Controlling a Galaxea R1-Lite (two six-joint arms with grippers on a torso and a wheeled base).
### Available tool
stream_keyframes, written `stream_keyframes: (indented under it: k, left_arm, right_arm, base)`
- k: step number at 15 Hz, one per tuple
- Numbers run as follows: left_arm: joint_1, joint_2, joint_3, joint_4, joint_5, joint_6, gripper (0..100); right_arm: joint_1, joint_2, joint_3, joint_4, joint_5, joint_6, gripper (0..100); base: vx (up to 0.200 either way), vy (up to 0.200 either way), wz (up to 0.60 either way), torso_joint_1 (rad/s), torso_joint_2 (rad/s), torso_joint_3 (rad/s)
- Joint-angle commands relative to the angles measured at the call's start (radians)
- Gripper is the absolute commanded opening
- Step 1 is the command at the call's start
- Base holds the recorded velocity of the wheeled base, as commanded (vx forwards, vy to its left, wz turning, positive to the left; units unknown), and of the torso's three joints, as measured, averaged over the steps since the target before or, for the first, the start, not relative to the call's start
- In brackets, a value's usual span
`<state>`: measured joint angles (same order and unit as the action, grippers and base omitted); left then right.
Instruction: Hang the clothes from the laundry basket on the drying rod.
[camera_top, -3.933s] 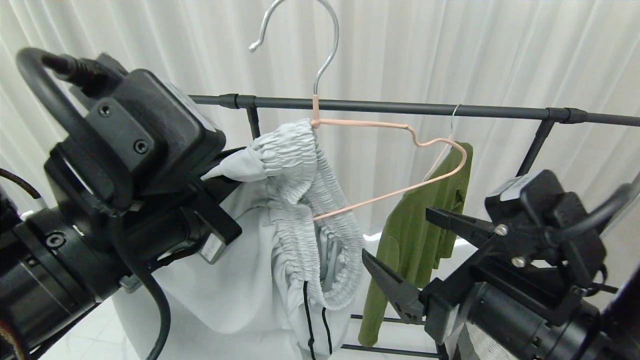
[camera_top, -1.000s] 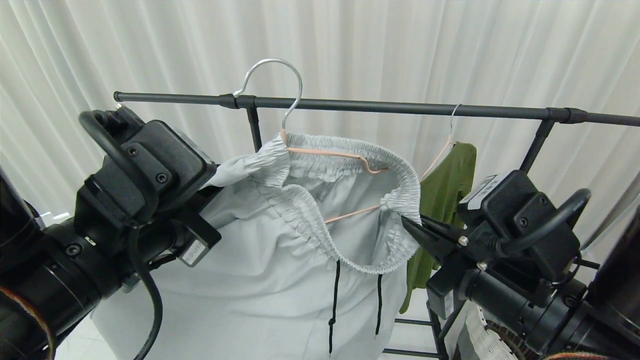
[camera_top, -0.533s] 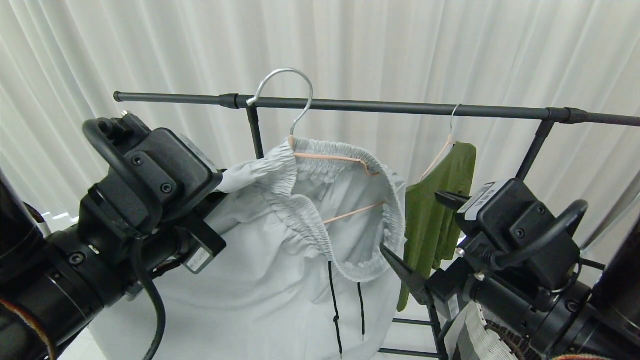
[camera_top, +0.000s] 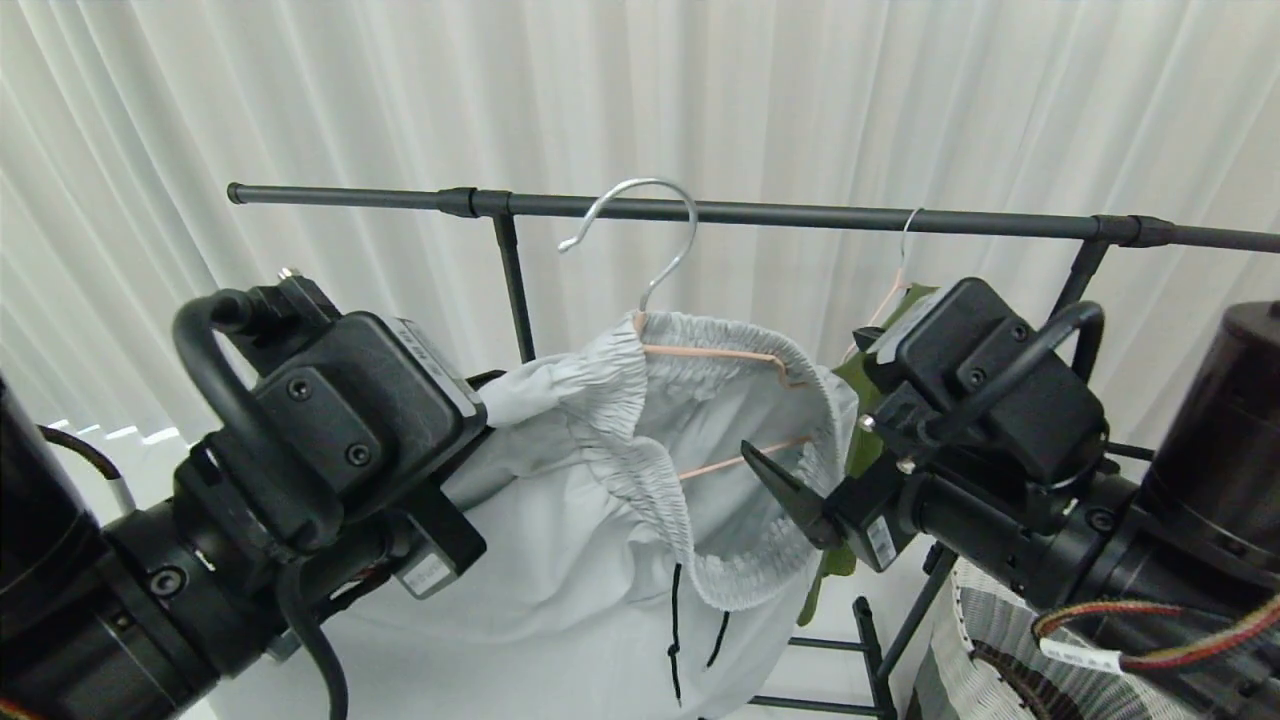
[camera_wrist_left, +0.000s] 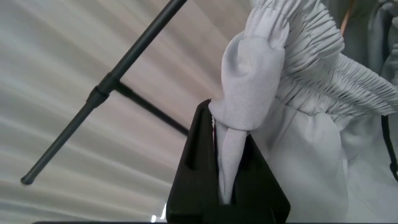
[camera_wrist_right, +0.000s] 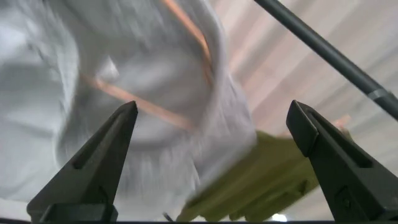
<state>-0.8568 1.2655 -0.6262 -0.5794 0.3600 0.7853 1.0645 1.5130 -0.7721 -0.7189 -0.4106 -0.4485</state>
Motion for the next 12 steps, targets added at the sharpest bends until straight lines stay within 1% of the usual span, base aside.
stream_keyframes:
  k: [1, 3, 5, 7, 10, 12]
  left_arm:
    - [-0.042, 0.005, 0.002, 0.000, 0.000, 0.000, 0]
    - [-0.065, 0.003, 0.006, 0.000, 0.000, 0.000, 0]
    - [-0.065, 0.002, 0.006, 0.000, -0.001, 0.000, 0]
    - [-0.065, 0.002, 0.014, 0.000, -0.001, 0.000, 0]
    - [-0.065, 0.003, 0.013, 0.000, -0.012, 0.000, 0]
    - [-0.065, 0.003, 0.013, 0.000, -0.023, 0.000, 0]
  right_arm:
    - [-0.029, 0.047, -0.049, 0.012, 0.018, -0.030, 100]
    - [-0.084, 0.062, -0.062, 0.013, 0.050, -0.099, 100]
    - [-0.109, 0.070, -0.084, 0.015, 0.055, -0.131, 100]
    - [-0.110, 0.075, -0.095, 0.015, 0.056, -0.133, 100]
    - [-0.106, 0.076, -0.093, 0.015, 0.104, -0.133, 100]
    - [-0.103, 0.076, -0.093, 0.013, 0.113, -0.133, 100]
  base:
    - [0.000, 0.000, 0.00, 0.000, 0.00, 0.000]
    - [0.000, 0.000, 0.00, 0.000, 0.00, 0.000]
    - [0.000, 0.000, 0.00, 0.000, 0.00, 0.000]
    - [0.000, 0.000, 0.00, 0.000, 0.00, 0.000]
    - [0.000, 0.000, 0.00, 0.000, 0.00, 0.000]
    - [0.000, 0.000, 0.00, 0.000, 0.00, 0.000]
